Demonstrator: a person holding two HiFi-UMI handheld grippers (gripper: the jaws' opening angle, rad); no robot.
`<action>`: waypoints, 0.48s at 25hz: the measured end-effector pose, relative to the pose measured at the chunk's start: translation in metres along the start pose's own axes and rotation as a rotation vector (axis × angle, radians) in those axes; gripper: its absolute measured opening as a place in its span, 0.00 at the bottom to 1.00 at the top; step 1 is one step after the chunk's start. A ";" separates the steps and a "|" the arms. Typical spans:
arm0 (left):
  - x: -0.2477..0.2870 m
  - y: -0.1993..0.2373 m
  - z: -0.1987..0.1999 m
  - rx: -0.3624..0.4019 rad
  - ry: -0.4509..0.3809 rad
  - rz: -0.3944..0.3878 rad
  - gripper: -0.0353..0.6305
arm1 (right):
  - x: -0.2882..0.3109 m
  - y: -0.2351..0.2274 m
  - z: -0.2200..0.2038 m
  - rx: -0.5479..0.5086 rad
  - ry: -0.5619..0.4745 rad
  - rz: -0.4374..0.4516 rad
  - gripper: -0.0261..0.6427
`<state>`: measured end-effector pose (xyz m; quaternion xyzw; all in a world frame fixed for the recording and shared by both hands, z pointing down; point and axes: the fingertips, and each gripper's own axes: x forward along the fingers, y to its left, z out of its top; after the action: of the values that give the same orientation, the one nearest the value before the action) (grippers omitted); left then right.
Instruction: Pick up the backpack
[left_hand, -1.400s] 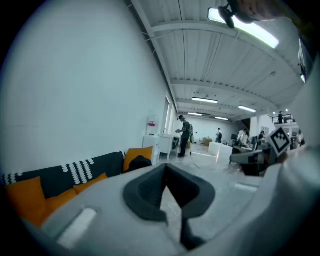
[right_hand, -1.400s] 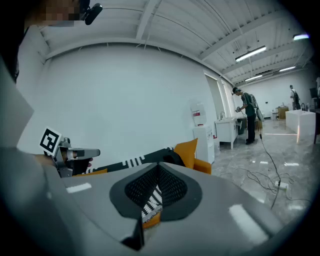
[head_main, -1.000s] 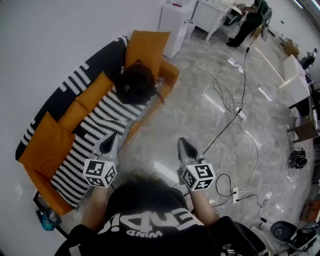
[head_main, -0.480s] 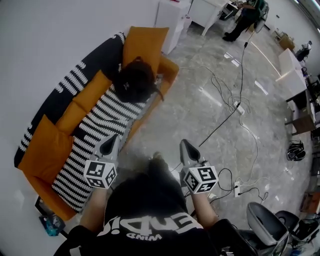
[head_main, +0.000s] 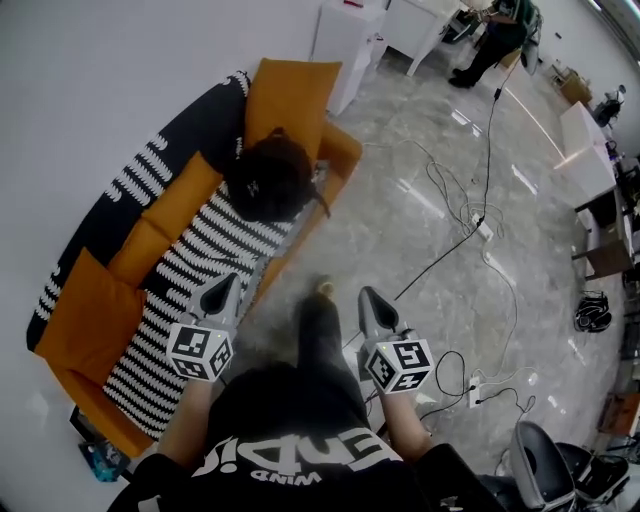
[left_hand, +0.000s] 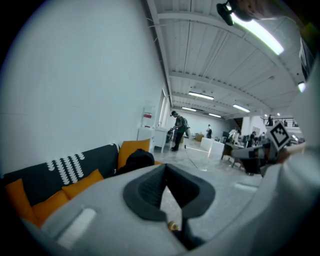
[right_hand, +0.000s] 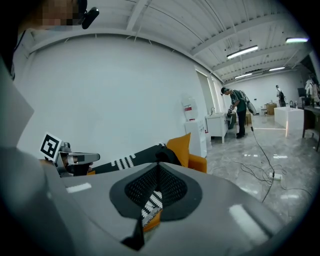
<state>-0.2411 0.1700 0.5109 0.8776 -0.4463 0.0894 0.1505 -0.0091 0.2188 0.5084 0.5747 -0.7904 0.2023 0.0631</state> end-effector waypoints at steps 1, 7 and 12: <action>0.008 0.003 0.004 0.001 -0.005 -0.004 0.06 | 0.009 -0.004 0.002 -0.001 0.004 0.004 0.04; 0.071 0.032 0.025 0.007 -0.005 0.023 0.06 | 0.073 -0.045 0.032 -0.003 0.006 0.026 0.04; 0.141 0.054 0.054 -0.021 0.021 0.066 0.06 | 0.128 -0.086 0.074 -0.005 0.038 0.063 0.04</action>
<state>-0.2011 0.0149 0.5113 0.8596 -0.4746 0.0987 0.1615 0.0389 0.0547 0.5054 0.5454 -0.8073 0.2133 0.0731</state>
